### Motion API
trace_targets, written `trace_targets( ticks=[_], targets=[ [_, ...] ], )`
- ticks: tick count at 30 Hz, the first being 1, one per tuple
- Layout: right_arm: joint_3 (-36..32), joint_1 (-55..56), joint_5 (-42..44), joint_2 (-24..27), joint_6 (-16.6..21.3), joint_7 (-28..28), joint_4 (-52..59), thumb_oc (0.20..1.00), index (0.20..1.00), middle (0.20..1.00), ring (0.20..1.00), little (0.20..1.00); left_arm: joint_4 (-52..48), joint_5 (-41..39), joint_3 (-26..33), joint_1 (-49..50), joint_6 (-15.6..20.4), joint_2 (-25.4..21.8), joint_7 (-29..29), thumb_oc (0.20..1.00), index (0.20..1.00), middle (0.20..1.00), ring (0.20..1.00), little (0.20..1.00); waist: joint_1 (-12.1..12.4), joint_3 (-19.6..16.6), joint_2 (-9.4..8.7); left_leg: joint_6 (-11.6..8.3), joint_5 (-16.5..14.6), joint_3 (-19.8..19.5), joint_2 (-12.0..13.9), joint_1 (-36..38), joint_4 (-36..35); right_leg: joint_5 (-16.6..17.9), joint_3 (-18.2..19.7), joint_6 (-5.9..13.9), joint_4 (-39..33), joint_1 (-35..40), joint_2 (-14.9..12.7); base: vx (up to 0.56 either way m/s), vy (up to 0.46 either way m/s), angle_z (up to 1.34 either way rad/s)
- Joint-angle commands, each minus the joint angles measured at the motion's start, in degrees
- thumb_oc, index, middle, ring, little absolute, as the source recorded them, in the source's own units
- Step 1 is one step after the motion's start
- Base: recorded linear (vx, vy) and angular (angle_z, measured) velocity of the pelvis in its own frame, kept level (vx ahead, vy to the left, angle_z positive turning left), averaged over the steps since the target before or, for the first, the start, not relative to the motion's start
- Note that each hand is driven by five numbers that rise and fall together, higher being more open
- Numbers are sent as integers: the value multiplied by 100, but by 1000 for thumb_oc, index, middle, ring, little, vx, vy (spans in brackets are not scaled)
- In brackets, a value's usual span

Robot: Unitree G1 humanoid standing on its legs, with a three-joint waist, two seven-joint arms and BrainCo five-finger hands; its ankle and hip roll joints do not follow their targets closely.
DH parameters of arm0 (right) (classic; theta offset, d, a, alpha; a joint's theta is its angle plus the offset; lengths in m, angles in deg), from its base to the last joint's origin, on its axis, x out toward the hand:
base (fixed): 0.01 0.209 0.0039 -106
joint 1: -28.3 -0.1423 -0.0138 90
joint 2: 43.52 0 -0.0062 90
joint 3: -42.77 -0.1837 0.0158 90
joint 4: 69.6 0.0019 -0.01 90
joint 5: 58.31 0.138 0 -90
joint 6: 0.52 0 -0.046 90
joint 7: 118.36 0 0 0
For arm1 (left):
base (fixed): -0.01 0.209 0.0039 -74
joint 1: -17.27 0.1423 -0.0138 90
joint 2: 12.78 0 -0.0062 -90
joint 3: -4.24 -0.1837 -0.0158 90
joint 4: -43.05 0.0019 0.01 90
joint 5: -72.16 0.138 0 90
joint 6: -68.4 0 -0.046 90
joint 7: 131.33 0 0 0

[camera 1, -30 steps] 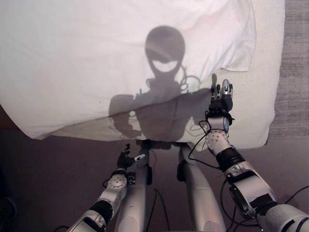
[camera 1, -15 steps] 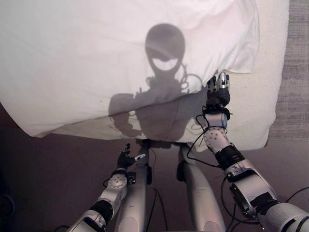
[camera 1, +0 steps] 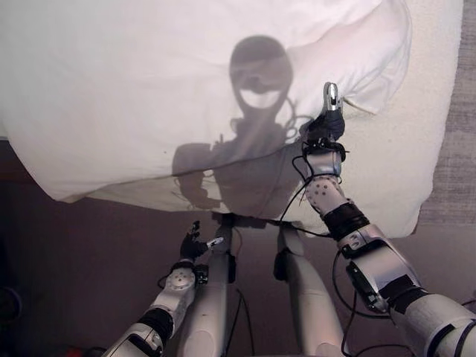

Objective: Make the bed

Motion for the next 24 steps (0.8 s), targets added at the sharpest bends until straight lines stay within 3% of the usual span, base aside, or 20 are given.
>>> trace_targets(
  ticks=[1,7,9,10,12,14,15,16,17,18,24],
  targets=[
    [32,-725,-243,-19,-47,-14,-141,1000,1000,1000,1000,1000,-122,-84,-75,355,42,-200,-9,1000,1000,1000,1000,1000,109,-60,-62,-167,-257,-28,-63,132,-5,-56,-13,409,652,149,-405,1,-1,6],
    [-220,-1558,-547,206,-417,-550,-1610,1000,1000,1000,1000,1000,-83,-218,-179,359,64,-256,-31,1000,1000,1000,1000,1000,230,-60,30,-183,-249,-96,-65,129,-5,-115,-79,383,704,177,-421,1,-8,6],
    [-177,-2076,-983,441,-932,-858,-2862,1000,1000,1000,1000,1000,-55,-187,-290,324,39,-288,-26,1000,1000,1000,1000,1000,292,-60,68,-200,-261,-132,-66,133,-5,-150,-120,391,729,205,-431,11,-27,8],
    [-181,-2102,-981,448,-937,-849,-2879,1000,1000,1000,1000,1000,-57,-186,-288,310,39,-289,-24,1000,1000,1000,1000,1000,288,-60,68,-198,-231,-136,-71,100,-5,-121,-124,388,722,177,-435,5,-16,12],
    [-96,-2474,-1552,618,-1372,-1015,-3756,1000,1000,1000,1000,1000,-123,-104,-413,200,31,-301,-14,1000,1000,1000,1000,1000,334,-60,124,-214,-228,-192,-77,90,-5,-164,-171,392,744,191,-432,8,-22,17],
    [-70,-2562,-1709,658,-1466,-1053,-3896,1000,1000,1000,1000,1000,-182,-89,-430,159,39,-319,-4,1000,1000,1000,1000,1000,354,-60,148,-214,-184,-222,-88,43,-5,-143,-193,389,746,162,-438,-4,-18,12],
    [0,-2623,-1964,741,-1606,-1067,-4055,818,818,818,818,818,-329,-88,-476,167,75,-351,8,1000,1000,1000,1000,1000,399,-60,192,-215,-184,-284,-100,51,-5,-206,-230,388,788,174,-435,-17,-9,4],
    [-2,-2635,-1965,746,-1607,-1065,-4057,693,693,693,693,693,-334,-87,-474,157,74,-353,10,1000,1000,1000,1000,1000,395,-60,193,-213,-153,-289,-104,21,-5,-178,-235,385,783,148,-440,1,-30,6],
    [53,-2679,-2090,749,-1625,-1122,-4075,272,272,272,272,272,-413,-78,-504,169,96,-381,15,1000,1000,1000,1000,1000,422,-60,211,-212,-178,-327,-108,38,-5,-234,-261,388,835,168,-448,-15,-24,7],
    [109,-2741,-2178,749,-1669,-1121,-4073,200,200,200,200,200,-440,-84,-535,164,100,-388,6,1000,1000,1000,1000,1000,427,-60,216,-212,-173,-345,-116,32,-5,-252,-271,382,855,170,-456,-10,-24,11],
    [194,-2714,-1934,480,-1339,-1167,-3395,200,200,200,200,200,-853,-600,-633,145,164,-379,-119,1000,1000,1000,1000,1000,349,-60,179,-206,-162,-375,-128,38,-5,-256,-263,373,868,184,-468,-15,7,7]
  ],
)
